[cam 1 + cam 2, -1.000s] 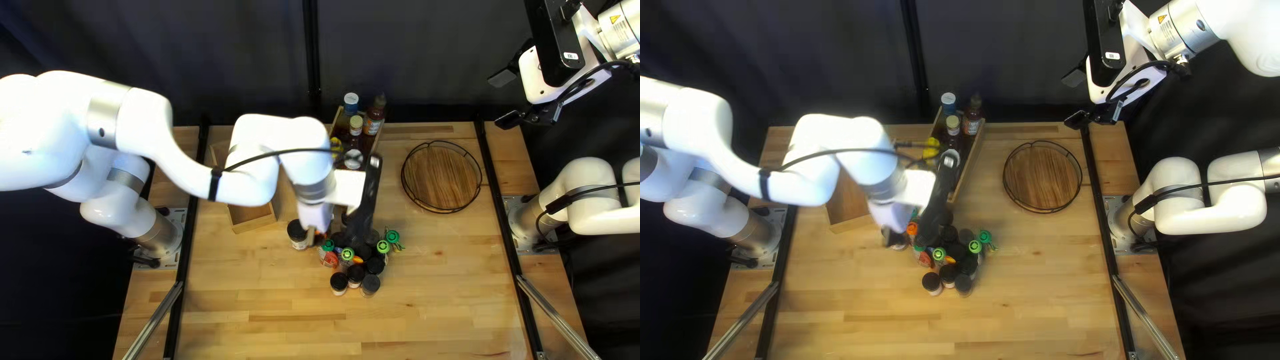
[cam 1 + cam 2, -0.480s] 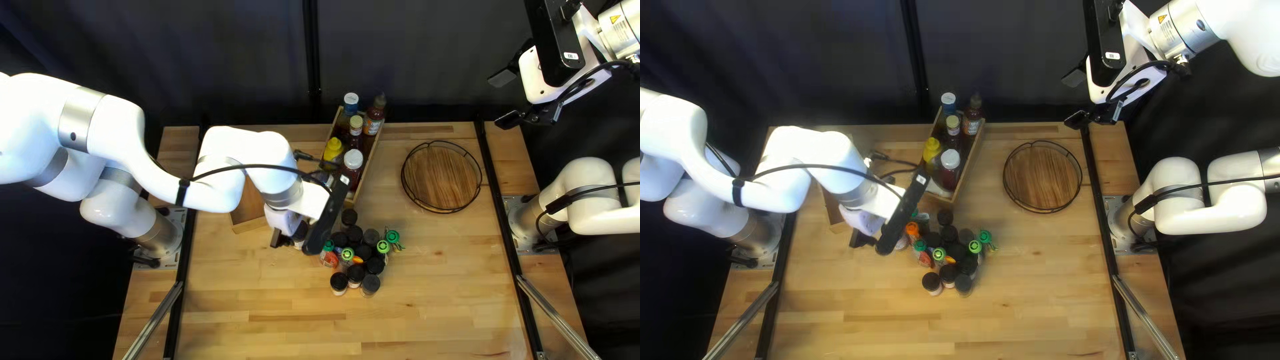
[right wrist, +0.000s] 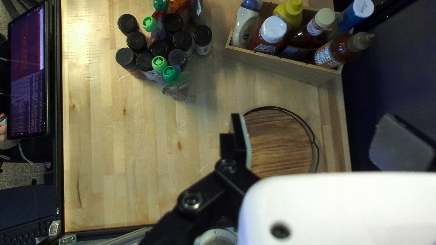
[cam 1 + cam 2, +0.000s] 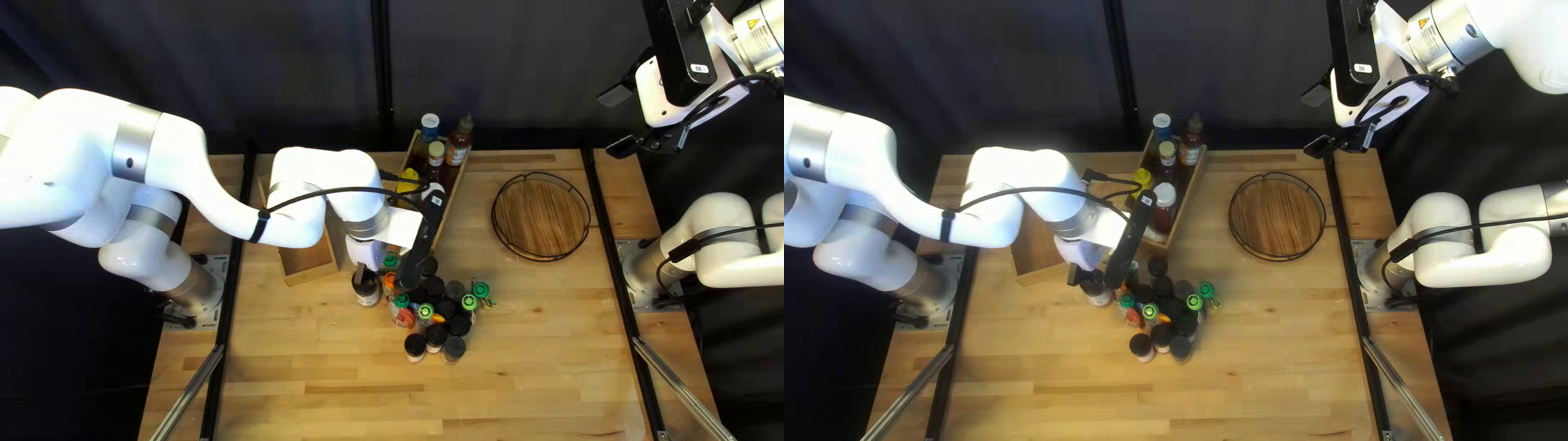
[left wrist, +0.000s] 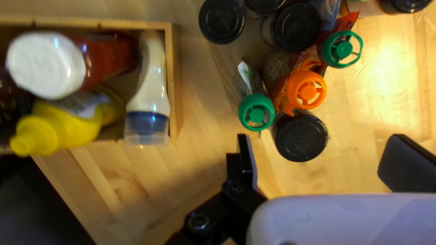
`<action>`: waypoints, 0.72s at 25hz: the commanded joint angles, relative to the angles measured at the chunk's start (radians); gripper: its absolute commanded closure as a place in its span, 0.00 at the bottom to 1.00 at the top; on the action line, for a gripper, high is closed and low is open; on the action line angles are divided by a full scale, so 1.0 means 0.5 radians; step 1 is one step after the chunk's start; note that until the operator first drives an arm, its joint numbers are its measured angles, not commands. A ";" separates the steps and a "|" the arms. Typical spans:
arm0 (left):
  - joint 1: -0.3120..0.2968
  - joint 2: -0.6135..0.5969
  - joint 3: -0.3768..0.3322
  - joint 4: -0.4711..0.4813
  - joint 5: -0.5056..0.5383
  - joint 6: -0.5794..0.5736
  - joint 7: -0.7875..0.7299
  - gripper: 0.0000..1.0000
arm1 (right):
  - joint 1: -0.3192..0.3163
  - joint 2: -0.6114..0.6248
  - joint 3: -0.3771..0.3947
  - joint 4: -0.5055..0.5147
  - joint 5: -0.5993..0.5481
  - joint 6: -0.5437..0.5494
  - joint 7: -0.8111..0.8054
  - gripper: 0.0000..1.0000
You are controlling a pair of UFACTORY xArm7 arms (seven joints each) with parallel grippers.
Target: Separate condiments, baby food and spices and place it in 3 different racks/containers
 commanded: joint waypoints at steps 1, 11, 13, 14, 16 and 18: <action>0.031 -0.016 0.087 -0.103 -0.013 -0.092 0.330 0.00 | 0.000 0.000 0.000 0.000 0.000 0.000 0.000 0.00; 0.014 0.140 0.091 -0.036 -0.017 -0.142 0.529 0.00 | 0.000 0.000 0.000 0.000 0.000 0.000 0.000 0.00; 0.012 0.159 0.088 -0.028 -0.007 -0.151 0.529 0.00 | 0.000 0.000 0.000 0.000 0.000 0.000 0.000 0.00; 0.011 0.175 0.086 -0.023 0.001 -0.158 0.526 0.00 | 0.000 0.000 0.000 0.000 0.000 0.000 0.000 0.00; 0.007 0.204 0.082 -0.012 0.009 -0.170 0.519 0.00 | 0.000 0.000 0.000 0.000 0.000 0.000 0.000 0.00; 0.004 0.229 0.078 0.000 0.022 -0.175 0.507 0.00 | 0.000 0.000 0.000 0.000 0.000 0.000 0.000 0.00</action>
